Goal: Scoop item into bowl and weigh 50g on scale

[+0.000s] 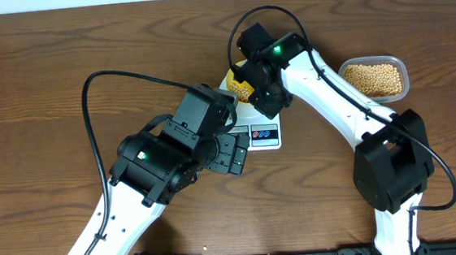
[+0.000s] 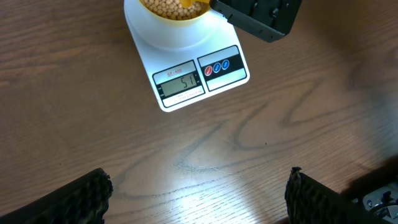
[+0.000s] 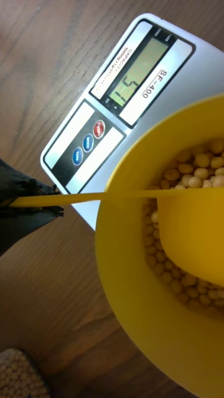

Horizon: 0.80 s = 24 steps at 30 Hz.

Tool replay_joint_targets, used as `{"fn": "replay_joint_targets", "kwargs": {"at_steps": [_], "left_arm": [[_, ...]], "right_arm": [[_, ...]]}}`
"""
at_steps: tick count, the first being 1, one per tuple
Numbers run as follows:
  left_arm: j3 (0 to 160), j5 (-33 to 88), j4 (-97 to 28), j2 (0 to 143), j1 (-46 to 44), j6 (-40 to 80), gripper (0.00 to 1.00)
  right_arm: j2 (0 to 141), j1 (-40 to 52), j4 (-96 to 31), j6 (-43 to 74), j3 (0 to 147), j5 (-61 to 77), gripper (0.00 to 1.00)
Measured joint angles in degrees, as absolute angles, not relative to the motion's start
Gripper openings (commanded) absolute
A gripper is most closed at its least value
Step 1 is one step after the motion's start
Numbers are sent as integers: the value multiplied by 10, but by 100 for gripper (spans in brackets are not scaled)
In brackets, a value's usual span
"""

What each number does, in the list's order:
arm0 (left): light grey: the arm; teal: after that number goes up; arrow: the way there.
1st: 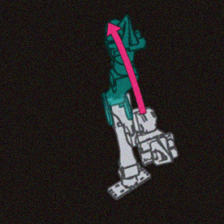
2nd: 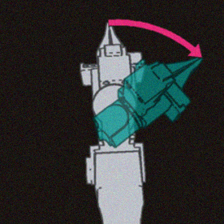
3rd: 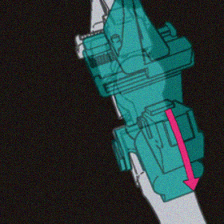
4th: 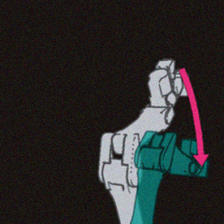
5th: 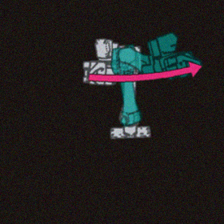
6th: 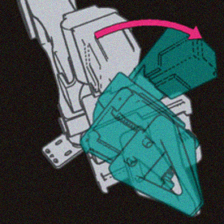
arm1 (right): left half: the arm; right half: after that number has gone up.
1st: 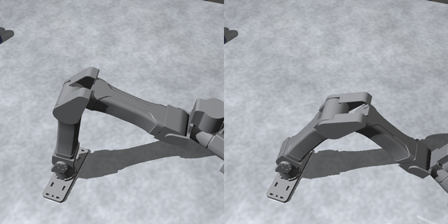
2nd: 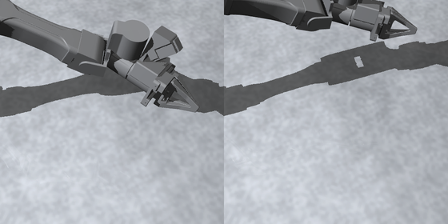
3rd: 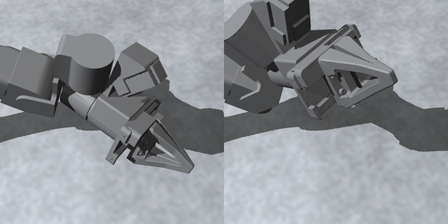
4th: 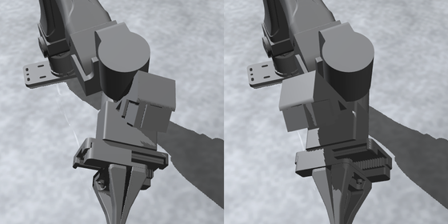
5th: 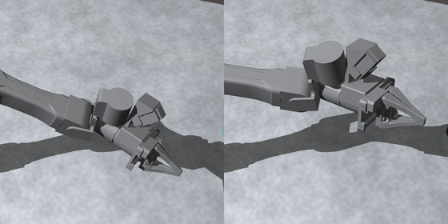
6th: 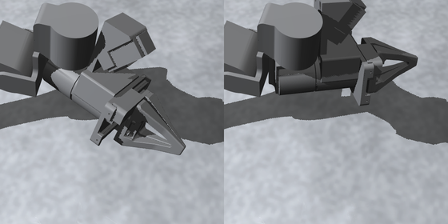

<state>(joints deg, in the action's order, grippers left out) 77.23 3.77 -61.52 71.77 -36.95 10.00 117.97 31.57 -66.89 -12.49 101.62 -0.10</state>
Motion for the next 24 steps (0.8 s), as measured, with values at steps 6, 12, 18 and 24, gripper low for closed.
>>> {"fn": "replay_joint_targets", "kwargs": {"at_steps": [6, 12, 18, 24], "left_arm": [[772, 38, -615, 718, -369, 100, 92], [772, 38, -615, 718, -369, 100, 92], [772, 38, -615, 718, -369, 100, 92], [772, 38, -615, 718, -369, 100, 92]], "right_arm": [[1180, 314, -670, -121, 1016, 18, 1], [1180, 309, -671, -114, 1016, 32, 1], [1180, 298, -672, -108, 1016, 43, 1], [1180, 283, -672, -107, 1016, 59, 1]]}}
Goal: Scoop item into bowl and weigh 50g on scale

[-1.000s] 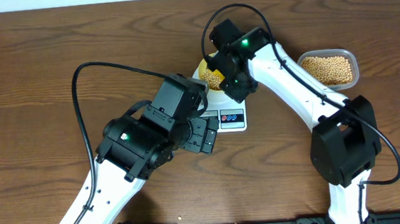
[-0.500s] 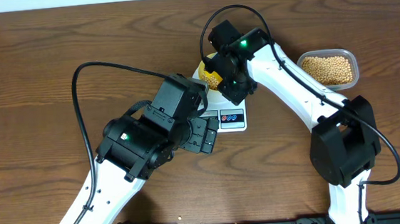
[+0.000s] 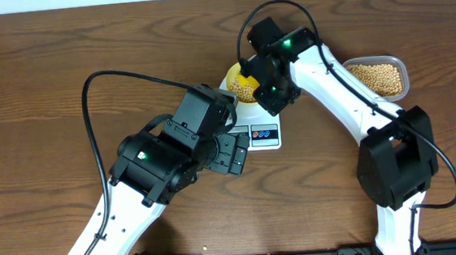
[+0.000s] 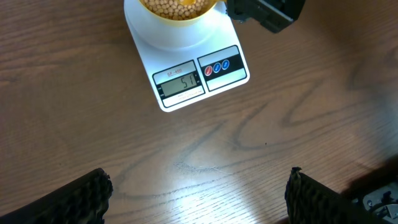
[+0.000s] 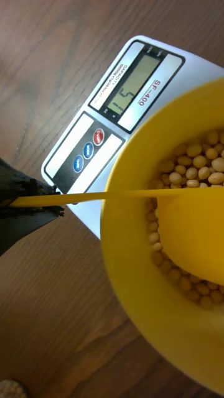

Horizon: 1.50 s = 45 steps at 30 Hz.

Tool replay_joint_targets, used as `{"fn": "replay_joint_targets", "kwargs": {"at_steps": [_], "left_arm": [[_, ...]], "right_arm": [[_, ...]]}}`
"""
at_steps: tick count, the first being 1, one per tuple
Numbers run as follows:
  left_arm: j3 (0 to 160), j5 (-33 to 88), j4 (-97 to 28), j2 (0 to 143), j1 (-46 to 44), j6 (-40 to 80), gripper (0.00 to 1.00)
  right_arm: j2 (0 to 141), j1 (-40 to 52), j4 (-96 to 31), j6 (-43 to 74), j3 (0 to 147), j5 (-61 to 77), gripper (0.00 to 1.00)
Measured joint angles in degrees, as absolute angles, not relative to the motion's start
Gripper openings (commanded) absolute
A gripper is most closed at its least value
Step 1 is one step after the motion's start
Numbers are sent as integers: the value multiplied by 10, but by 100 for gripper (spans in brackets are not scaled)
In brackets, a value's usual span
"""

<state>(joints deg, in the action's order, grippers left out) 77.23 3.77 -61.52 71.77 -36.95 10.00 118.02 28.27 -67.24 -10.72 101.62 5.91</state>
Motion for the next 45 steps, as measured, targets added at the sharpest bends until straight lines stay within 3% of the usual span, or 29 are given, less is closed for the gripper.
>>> {"fn": "replay_joint_targets", "kwargs": {"at_steps": [45], "left_arm": [[772, 38, -615, 718, -369, 100, 92]], "right_arm": [[1181, 223, -727, -135, 1060, 207, 1]]}}
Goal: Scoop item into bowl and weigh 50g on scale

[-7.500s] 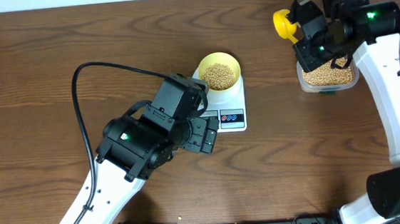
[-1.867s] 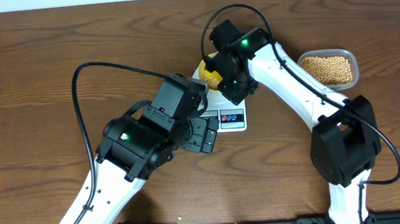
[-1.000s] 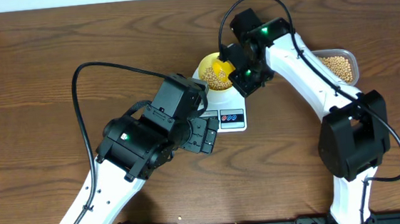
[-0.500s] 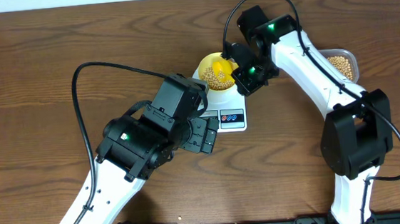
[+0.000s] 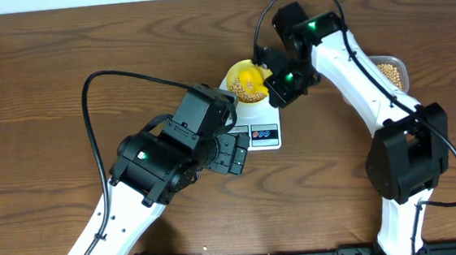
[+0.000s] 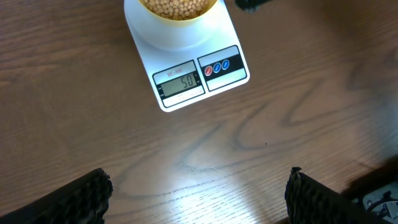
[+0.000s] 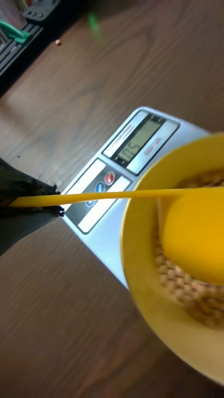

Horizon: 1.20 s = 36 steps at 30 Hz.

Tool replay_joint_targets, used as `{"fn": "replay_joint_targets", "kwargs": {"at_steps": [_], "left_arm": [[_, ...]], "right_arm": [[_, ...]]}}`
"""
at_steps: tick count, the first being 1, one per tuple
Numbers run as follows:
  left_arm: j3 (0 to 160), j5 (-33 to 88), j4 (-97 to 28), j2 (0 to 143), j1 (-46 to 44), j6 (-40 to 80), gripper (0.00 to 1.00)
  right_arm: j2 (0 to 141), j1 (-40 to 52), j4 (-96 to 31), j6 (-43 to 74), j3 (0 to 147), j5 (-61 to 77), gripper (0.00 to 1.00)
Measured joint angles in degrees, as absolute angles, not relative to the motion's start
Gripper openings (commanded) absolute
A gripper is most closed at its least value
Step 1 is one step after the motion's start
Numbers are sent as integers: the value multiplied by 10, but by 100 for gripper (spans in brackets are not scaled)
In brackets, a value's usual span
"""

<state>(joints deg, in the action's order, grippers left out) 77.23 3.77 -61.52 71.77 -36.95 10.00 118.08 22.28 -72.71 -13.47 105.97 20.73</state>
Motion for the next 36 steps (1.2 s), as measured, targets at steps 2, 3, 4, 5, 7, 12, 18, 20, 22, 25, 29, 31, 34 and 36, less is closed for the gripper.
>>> {"fn": "replay_joint_targets", "kwargs": {"at_steps": [2, 3, 4, 5, 7, 12, 18, 20, 22, 25, 29, 31, 34, 36], "left_arm": [[772, 38, -615, 718, -369, 100, 92], [772, 38, -615, 718, -369, 100, 92], [772, 38, -615, 718, -369, 100, 92], [772, 38, -615, 718, -369, 100, 92], [772, 38, -615, 718, -369, 100, 92], [772, 38, -615, 718, -369, 100, 92], [772, 38, -615, 718, -369, 100, 92], [772, 38, -615, 718, -369, 100, 92], [772, 38, -615, 718, -369, 100, 92], [772, 38, -615, 718, -369, 100, 92], [772, 38, -615, 718, -369, 100, 92], [772, 38, -615, 718, -369, 100, 92], [772, 38, -615, 718, -369, 100, 92], [772, 38, -615, 718, -369, 100, 92]], "right_arm": [[1181, 222, -733, -138, 1075, 210, 1], [1181, 221, -739, -140, 1084, 212, 1], [1181, 220, -743, -141, 1090, 215, 1], [1181, 218, -748, -142, 1096, 219, 1], [1181, 214, -758, -144, 1106, 227, 1], [1181, 198, -774, -146, 1126, 237, 1], [1181, 173, -806, -148, 1167, 248, 1], [1181, 162, -812, -149, 1180, 250, 1], [1180, 150, -812, -150, 1186, 251, 1], [1172, 129, -815, -150, 1186, 251, 1], [1149, 95, -824, -152, 1186, 251, 1], [1132, 76, -832, -152, 1186, 251, 1], [1110, 45, -843, -152, 1188, 251, 1], [1098, 26, -853, -151, 1188, 251, 1]]}}
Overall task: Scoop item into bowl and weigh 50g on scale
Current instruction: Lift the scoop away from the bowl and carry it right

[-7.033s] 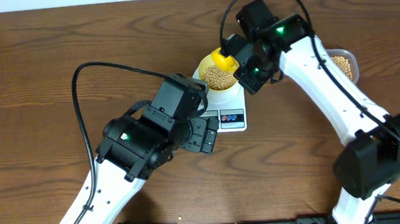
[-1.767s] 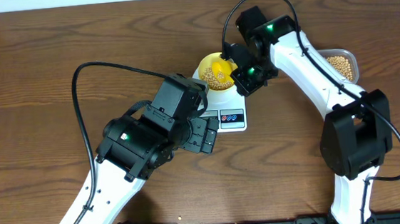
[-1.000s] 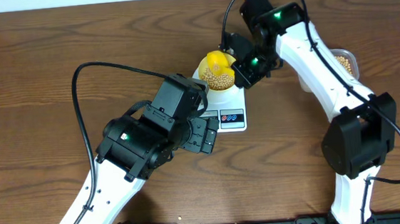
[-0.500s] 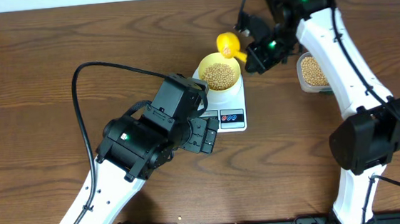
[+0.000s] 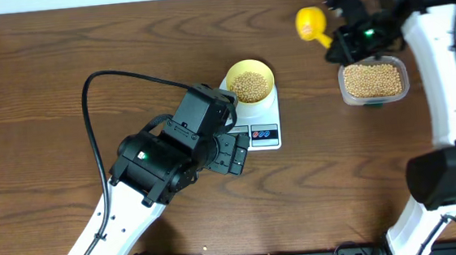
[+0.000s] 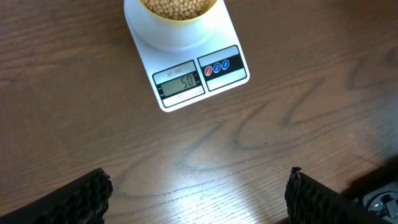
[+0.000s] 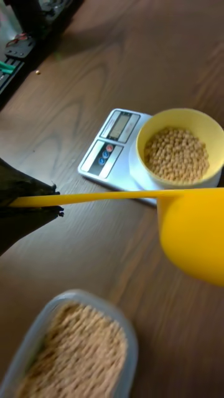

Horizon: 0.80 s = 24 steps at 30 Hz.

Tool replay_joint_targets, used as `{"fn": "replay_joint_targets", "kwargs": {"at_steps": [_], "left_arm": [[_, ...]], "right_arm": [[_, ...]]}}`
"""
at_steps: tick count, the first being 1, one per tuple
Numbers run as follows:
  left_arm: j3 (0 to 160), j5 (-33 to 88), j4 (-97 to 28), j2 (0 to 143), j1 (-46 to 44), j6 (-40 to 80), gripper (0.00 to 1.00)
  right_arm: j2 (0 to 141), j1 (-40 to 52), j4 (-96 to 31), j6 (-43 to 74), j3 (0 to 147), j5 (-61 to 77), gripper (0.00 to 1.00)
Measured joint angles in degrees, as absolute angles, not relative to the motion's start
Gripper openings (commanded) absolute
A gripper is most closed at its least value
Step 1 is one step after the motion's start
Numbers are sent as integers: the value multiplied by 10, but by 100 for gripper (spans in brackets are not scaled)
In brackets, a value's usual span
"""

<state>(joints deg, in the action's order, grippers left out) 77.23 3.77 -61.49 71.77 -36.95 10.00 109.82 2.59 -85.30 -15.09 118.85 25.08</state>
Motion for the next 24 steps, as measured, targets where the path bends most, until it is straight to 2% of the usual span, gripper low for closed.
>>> {"fn": "replay_joint_targets", "kwargs": {"at_steps": [16, 24], "left_arm": [[772, 38, -615, 718, -369, 100, 92], [772, 38, -615, 718, -369, 100, 92]], "right_arm": [[1085, -102, -966, -152, 1189, 296, 1], [1085, -187, -971, -160, 1187, 311, 1]]}}
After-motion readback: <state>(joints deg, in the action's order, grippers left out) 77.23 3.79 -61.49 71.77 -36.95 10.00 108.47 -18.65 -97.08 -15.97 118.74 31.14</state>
